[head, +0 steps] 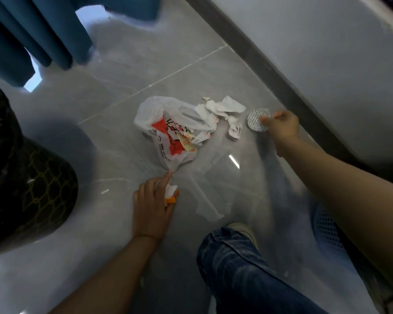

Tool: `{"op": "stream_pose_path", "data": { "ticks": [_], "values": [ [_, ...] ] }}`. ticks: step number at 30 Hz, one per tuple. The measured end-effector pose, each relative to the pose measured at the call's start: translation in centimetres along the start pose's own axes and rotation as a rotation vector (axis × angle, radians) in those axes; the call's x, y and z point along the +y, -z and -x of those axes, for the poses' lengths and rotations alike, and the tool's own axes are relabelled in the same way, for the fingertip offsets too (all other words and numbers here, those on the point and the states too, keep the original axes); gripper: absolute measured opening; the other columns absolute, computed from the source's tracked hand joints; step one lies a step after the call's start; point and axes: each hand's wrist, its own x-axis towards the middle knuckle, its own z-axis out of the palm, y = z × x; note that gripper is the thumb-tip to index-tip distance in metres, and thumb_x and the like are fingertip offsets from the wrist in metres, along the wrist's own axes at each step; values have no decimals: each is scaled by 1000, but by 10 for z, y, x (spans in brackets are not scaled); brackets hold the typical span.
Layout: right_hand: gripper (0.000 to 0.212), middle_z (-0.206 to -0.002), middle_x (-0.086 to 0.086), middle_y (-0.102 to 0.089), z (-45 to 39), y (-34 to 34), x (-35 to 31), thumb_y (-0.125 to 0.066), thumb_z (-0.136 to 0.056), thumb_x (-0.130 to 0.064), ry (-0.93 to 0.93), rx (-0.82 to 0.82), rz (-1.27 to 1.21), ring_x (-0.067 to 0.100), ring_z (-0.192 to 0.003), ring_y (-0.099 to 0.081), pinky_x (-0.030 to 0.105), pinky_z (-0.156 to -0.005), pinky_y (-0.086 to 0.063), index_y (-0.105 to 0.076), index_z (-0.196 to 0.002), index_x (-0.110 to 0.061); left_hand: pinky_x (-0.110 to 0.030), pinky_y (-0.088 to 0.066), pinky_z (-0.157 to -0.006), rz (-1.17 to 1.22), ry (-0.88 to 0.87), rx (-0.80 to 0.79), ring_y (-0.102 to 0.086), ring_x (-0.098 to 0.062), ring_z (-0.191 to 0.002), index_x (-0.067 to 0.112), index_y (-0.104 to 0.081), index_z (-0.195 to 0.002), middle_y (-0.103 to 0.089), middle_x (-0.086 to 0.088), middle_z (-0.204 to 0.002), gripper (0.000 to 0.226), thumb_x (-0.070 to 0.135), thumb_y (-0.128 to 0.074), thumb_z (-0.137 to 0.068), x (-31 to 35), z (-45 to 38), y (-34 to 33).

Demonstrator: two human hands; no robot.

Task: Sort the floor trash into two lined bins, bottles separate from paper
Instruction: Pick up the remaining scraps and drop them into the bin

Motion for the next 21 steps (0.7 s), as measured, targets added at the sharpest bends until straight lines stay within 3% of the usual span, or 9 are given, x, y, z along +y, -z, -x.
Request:
{"op": "stream_pose_path", "data": {
  "ticks": [3, 6, 9, 11, 13, 15, 18, 21],
  "values": [
    [27, -112, 11, -58, 2, 8, -11, -65, -82, -2, 42, -30, -116, 20, -94, -59, 33, -82, -55, -52, -102, -16, -39, -43, -73, -12, -5, 8, -45, -21, -89, 24, -39, -135, -53, -7, -103, 49, 39, -48, -89, 0, 1, 0],
    [33, -109, 5, -57, 4, 0, -35, -50, -86, 3, 160, -159, -37, 16, -96, -57, 27, -79, -52, -56, -115, -11, -40, -43, -73, -21, -8, 4, -48, -23, -88, 24, -40, -134, -55, -7, -104, 47, 39, -47, -90, 1, 0, 1],
    [25, -91, 4, -57, 12, -24, -60, -44, -86, 1, 263, -375, 214, 16, -80, -55, 22, -63, -45, -58, -102, -12, -40, -44, -73, -32, -8, 3, -49, -23, -88, 24, -41, -133, -55, -8, -103, 47, 40, -46, -89, 1, 0, 1],
    [17, -79, 4, -55, 19, -38, -70, -40, -85, -9, 329, -447, 410, 17, -70, -52, 25, -61, -41, -57, -84, -12, -39, -44, -73, -20, -5, 7, -49, -23, -88, 25, -41, -133, -56, -8, -103, 47, 40, -46, -89, 1, 0, 1],
    [23, -70, 8, -55, 24, -46, -71, -37, -79, -20, 351, -440, 479, 25, -68, -50, 31, -64, -41, -52, -65, -10, -39, -44, -73, -10, -3, 11, -49, -22, -88, 25, -41, -133, -56, -7, -102, 47, 40, -46, -89, 1, -1, 0],
    [32, -66, 9, -53, 32, -46, -64, -39, -84, -31, 383, -364, 545, 26, -66, -48, 32, -60, -38, -49, -61, -11, -38, -43, -73, -10, -6, 12, -49, -22, -88, 25, -41, -133, -56, -7, -102, 46, 40, -46, -89, 1, 0, 1],
    [39, -73, 1, -52, 40, -41, -42, -50, -86, -52, 426, -276, 680, 22, -70, -49, 31, -62, -36, -51, -88, -14, -38, -43, -73, -21, -13, 17, -50, -22, -89, 25, -42, -132, -56, -7, -103, 45, 40, -46, -89, 1, 0, 1],
    [61, -88, 3, -55, 45, -38, -19, -55, -79, -63, 410, -364, 857, 25, -81, -54, 32, -67, -40, -40, -116, -17, -38, -43, -74, -23, -17, 26, -48, -21, -89, 25, -43, -132, -56, -7, -102, 45, 40, -46, -89, 1, 0, 0]
  ]
}}
